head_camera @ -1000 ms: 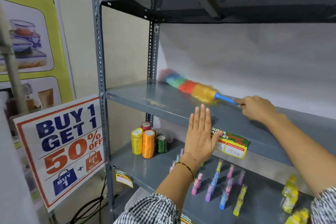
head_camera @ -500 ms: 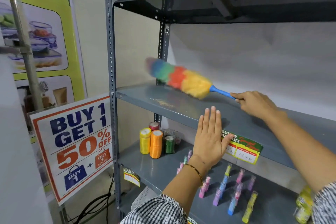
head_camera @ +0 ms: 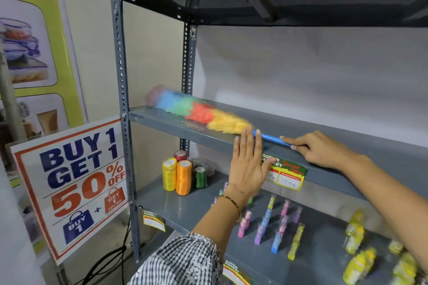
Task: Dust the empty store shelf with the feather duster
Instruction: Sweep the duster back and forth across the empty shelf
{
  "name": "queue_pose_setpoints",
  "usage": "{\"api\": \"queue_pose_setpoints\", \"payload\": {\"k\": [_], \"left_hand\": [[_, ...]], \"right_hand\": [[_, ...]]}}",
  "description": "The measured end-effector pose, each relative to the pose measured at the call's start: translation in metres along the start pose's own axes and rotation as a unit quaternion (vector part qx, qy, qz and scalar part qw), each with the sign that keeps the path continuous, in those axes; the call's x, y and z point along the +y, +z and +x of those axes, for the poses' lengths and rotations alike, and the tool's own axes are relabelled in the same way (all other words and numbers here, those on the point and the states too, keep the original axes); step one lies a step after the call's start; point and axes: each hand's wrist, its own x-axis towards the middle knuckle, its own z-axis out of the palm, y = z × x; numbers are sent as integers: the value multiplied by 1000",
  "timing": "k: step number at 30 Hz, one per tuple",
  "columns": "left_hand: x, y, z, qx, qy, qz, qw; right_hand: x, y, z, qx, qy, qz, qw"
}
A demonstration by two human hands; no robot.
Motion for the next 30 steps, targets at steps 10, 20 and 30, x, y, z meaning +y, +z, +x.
{"api": "queue_pose_setpoints", "payload": {"k": [10,20,30], "left_hand": [[10,-35,2,-21,-32,79,996],[21,-48,-5,-22,-20,81,996],[14,-49,5,-24,-7,90,996]], "right_hand": [[-27,-14,-61,8,-52,-12,999],[-32,-23,-90,54,-46,-105,992],[-6,-16,-87,193,103,49,975]]}}
